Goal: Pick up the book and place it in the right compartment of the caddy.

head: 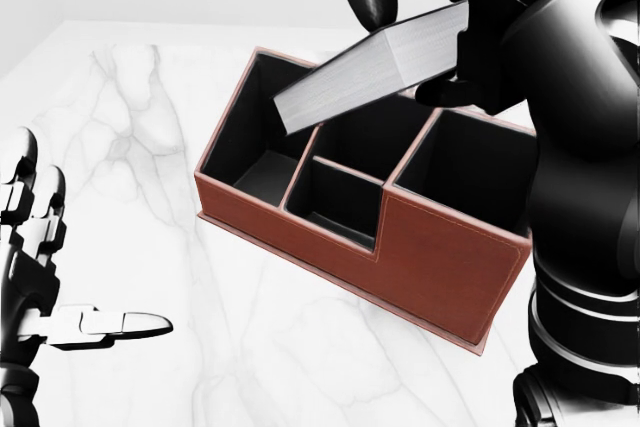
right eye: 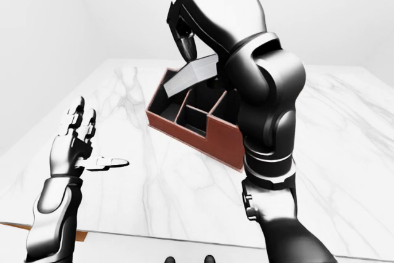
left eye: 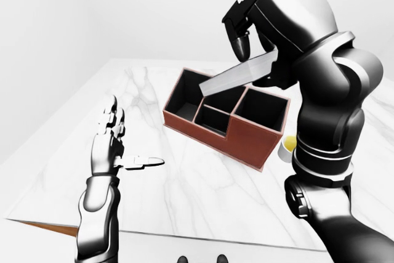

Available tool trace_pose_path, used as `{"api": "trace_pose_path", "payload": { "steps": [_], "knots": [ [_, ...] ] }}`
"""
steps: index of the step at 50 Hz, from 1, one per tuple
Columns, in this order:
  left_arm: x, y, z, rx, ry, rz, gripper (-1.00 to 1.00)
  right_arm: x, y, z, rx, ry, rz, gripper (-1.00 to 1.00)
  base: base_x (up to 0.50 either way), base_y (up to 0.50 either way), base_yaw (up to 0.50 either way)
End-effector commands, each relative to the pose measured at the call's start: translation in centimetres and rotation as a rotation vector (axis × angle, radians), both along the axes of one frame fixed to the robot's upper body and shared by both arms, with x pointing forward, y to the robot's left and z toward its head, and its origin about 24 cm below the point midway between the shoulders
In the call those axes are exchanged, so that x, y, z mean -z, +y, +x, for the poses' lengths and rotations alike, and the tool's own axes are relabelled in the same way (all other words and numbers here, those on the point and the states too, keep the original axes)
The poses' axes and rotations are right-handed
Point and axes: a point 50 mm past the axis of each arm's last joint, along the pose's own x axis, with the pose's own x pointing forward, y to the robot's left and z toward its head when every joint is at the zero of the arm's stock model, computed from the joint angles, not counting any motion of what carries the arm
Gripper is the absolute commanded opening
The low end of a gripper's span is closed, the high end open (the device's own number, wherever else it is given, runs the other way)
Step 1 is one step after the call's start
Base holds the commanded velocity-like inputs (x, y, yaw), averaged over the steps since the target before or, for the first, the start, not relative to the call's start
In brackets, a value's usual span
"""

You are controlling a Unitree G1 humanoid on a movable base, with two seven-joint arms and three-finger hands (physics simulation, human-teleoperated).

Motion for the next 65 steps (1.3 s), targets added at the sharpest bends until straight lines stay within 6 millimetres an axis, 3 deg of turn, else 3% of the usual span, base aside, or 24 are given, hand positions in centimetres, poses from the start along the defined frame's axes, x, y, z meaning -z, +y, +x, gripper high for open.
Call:
{"api": "trace_pose_path", "payload": {
  "steps": [1, 15, 27, 37, 51, 65],
  "knots": [
    [-1.3, -0.3, -0.5, 0.016, -0.057, 0.007, 1.0, -2.1, -0.9, 1.7, 0.111, 0.045, -0.004, -1.0, 0.0, 0.0, 0.0],
    [-2.7, -0.2, -1.5, 0.018, -0.121, 0.016, 1.0, -2.8, -2.9, 6.8, 0.301, 0.214, -0.077, -1.0, 0.0, 0.0, 0.0],
    [-3.6, -0.4, -2.3, 0.025, -0.168, 0.026, 1.0, -0.9, -4.6, 10.5, 0.42, 0.42, -0.101, -1.0, 0.0, 0.0, 0.0],
    [-3.6, -0.2, -2.5, 0.022, -0.167, 0.022, 1.0, 1.5, -5.0, 12.9, 0.472, 0.465, -0.123, -1.0, 0.0, 0.0, 0.0],
    [-3.5, -0.1, -2.7, 0.019, -0.167, 0.015, 1.0, 3.8, -5.8, 15.1, 0.571, 0.446, -0.137, -1.0, 0.0, 0.0, 0.0],
    [-2.6, 0.1, -2.0, 0.015, -0.124, 0.004, 1.0, 5.8, -6.8, 15.7, 0.641, 0.456, -0.168, -1.0, 0.0, 0.0, 0.0]
  ]
}}
